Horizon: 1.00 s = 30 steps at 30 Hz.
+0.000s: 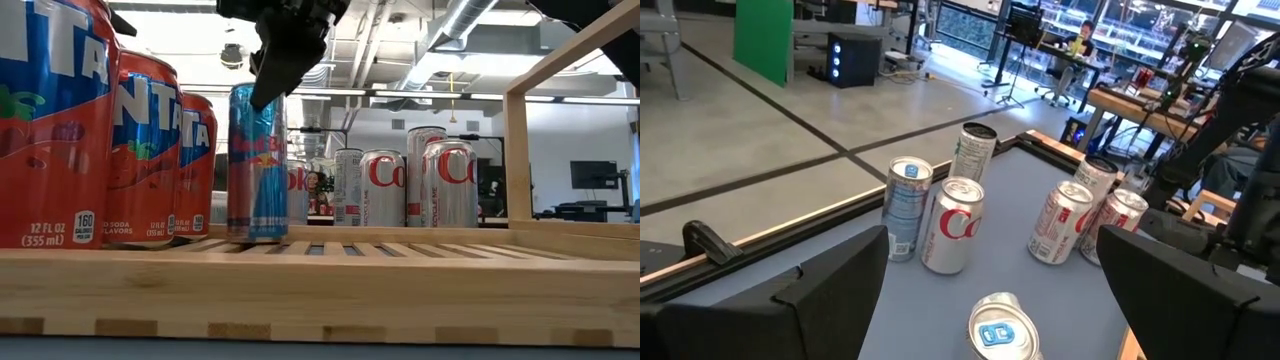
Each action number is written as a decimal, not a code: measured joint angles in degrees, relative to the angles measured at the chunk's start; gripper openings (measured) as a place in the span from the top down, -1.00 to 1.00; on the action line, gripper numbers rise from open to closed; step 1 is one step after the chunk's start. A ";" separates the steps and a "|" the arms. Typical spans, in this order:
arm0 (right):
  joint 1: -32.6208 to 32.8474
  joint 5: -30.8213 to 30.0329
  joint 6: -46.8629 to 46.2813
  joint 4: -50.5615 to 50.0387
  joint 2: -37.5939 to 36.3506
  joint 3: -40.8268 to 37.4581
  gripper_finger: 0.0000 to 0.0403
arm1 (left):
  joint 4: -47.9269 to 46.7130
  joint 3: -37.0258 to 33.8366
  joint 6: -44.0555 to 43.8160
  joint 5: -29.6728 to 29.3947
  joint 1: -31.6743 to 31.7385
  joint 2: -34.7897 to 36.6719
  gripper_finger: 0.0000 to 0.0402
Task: Place canned beverage on shelf
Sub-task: Put the bottom blue soda can on the shelf
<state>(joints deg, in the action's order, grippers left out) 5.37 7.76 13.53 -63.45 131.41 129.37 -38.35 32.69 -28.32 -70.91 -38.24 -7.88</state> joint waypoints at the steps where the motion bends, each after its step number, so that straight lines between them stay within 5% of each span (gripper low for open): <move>1: -0.04 0.00 0.02 0.04 0.00 -0.03 0.12 | 0.00 0.00 0.00 0.00 0.01 0.00 -0.73; 30: 0.00 -0.32 -0.21 -0.36 0.11 -0.14 -0.40 | 0.04 0.00 0.02 -0.02 0.00 0.00 -0.73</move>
<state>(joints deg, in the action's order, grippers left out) 5.37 7.44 13.32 -63.81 131.52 129.23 -38.31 32.69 -28.29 -70.94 -38.24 -7.88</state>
